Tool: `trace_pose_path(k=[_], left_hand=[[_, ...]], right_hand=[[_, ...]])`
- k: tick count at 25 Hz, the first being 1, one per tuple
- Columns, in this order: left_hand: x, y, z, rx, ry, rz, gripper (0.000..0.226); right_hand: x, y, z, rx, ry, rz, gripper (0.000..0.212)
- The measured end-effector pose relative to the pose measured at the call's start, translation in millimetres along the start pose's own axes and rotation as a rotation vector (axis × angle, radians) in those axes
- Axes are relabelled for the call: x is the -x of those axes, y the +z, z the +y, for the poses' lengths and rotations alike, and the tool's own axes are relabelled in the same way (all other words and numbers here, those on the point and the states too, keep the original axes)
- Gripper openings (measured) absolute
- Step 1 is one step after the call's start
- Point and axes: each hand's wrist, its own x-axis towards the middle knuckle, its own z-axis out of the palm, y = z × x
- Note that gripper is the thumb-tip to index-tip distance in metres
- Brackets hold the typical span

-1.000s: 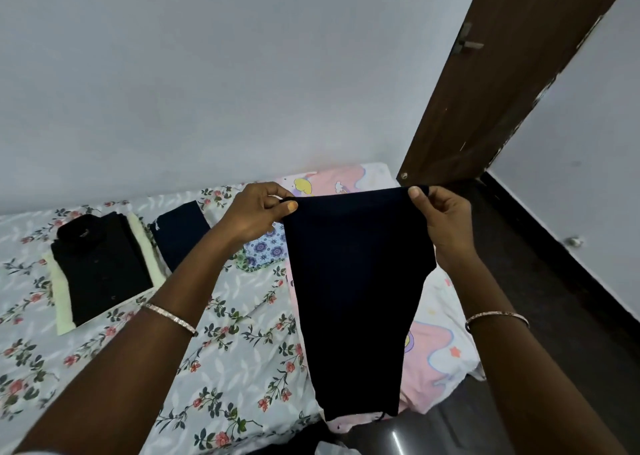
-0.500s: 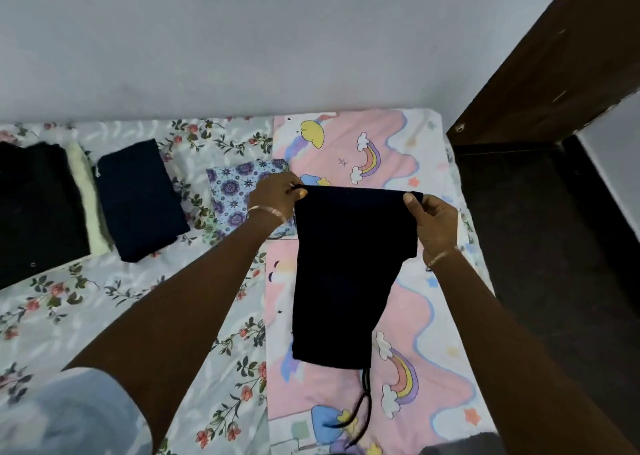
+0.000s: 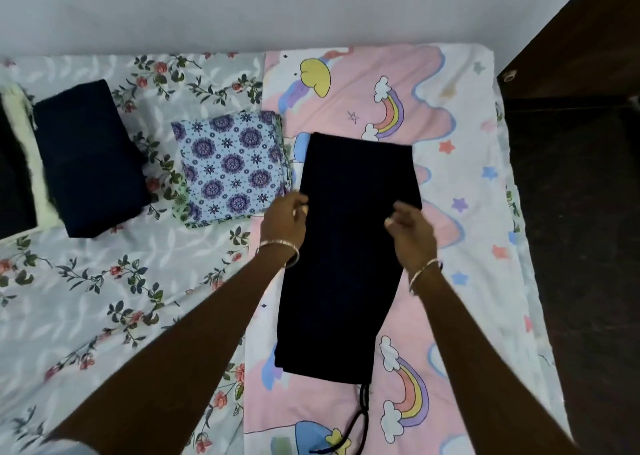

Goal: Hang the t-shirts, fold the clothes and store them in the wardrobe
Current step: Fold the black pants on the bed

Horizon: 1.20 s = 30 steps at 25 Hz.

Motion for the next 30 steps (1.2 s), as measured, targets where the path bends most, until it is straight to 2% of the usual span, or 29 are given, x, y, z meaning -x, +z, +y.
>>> trace_pose_path(k=[1,3,5,7,8,11,16,20,23,25,27,28,29,30], left_hand=[[16.9,9.8,-16.2,-0.005,-0.04,-0.045,0.021],[49.4,27.3,-51.5,-0.067,0.038,-0.128,0.021],[72.9,37.6,-84.1,-0.226,0.18,-0.184,0.025],[83.9,41.0,-106.1,-0.284,0.198,-0.193,0.036],[88.8,42.2,-112.3,-0.24,0.175,-0.187,0.04],[100.2,49.1,-119.3,-0.051,0.062,-0.233,0.048],[103.3,56.7,-115.9,0.021,-0.026,-0.307,0.052],[108.4,55.8,-114.8,0.342,-0.138,-0.415,0.055],[108.1,50.7,-107.2,0.464,-0.202,-0.451,0.055],[103.7,45.4,-98.6,0.515,-0.313,-0.474,0.052],[96.9,39.2,-92.4,0.422,-0.391,-0.5,0.043],[90.5,37.9,-91.9,0.277,-0.338,-0.444,0.031],[81.9,36.5,-92.1,0.081,-0.214,-0.329,0.023],[71.5,34.7,-91.0,-0.064,-0.053,-0.168,0.033]], right_hand=[[26.6,9.2,14.9,0.015,-0.025,-0.066,0.032],[86.3,26.5,41.1,0.064,-0.043,-0.255,0.031],[139.0,40.2,69.1,0.205,-0.068,-0.431,0.06],[175.2,49.8,100.4,0.488,-0.234,-0.529,0.098],[189.0,53.8,116.5,0.645,-0.335,-0.536,0.11],[209.9,67.4,145.0,0.923,-0.454,-0.484,0.122],[213.7,94.2,151.0,0.906,-0.488,-0.183,0.09],[212.0,106.7,161.9,0.951,-0.568,-0.025,0.087],[203.2,102.1,161.8,0.962,-0.59,0.043,0.083],[195.0,93.2,152.9,0.915,-0.6,0.075,0.075],[184.1,77.9,135.3,0.849,-0.63,0.038,0.072],[177.7,68.0,123.5,0.831,-0.65,-0.011,0.071],[170.0,57.0,110.3,0.834,-0.678,-0.072,0.069],[160.8,46.4,95.5,0.856,-0.701,-0.149,0.067]])
